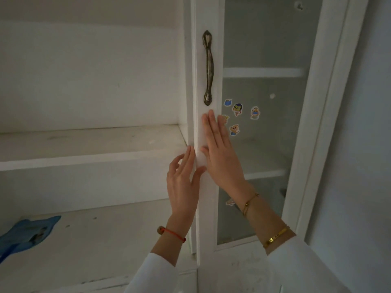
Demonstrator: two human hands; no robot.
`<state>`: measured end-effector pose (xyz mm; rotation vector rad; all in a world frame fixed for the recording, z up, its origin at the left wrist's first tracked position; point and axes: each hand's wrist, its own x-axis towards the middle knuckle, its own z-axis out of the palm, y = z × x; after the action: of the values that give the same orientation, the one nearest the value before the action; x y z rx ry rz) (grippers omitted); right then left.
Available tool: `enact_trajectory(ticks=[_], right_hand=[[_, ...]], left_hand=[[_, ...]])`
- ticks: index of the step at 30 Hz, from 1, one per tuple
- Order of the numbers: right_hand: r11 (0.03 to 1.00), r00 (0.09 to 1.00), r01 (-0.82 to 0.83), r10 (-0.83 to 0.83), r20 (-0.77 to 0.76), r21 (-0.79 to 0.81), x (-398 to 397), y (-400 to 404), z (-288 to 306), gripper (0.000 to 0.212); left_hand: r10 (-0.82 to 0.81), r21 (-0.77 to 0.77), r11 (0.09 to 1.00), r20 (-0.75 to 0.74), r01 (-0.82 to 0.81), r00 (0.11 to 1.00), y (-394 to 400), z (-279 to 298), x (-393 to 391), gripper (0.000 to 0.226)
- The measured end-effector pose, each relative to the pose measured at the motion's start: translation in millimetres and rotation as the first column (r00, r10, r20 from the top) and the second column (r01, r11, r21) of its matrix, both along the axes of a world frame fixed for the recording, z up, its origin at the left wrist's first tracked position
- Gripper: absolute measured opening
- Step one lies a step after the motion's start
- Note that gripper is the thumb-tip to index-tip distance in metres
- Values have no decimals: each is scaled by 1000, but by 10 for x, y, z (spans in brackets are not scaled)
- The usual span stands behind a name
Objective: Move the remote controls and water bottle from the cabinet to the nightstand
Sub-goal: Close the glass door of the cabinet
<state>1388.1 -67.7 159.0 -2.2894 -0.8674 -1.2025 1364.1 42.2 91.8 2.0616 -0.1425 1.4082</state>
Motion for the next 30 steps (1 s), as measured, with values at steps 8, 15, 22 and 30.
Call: enact_trajectory(ticks=[8,15,22,30], right_hand=[[998,998,57,-57,3,11,162,117,14,74],[998,998,69,-69,5,0,220,137,7,71],[999,999,13,-12,-41,30,137,73,45,73],[1000,995,-1,3,-95,20,-115,-161,46,69]], left_hand=[[78,37,996,84,-81,993,14,1,183,53],[111,59,991,121,-119,986,13,-60,263,54],[115,138,982,86,-126,990,65,-25,166,53],[28,142,990,-153,-6,988,197,0,-100,57]])
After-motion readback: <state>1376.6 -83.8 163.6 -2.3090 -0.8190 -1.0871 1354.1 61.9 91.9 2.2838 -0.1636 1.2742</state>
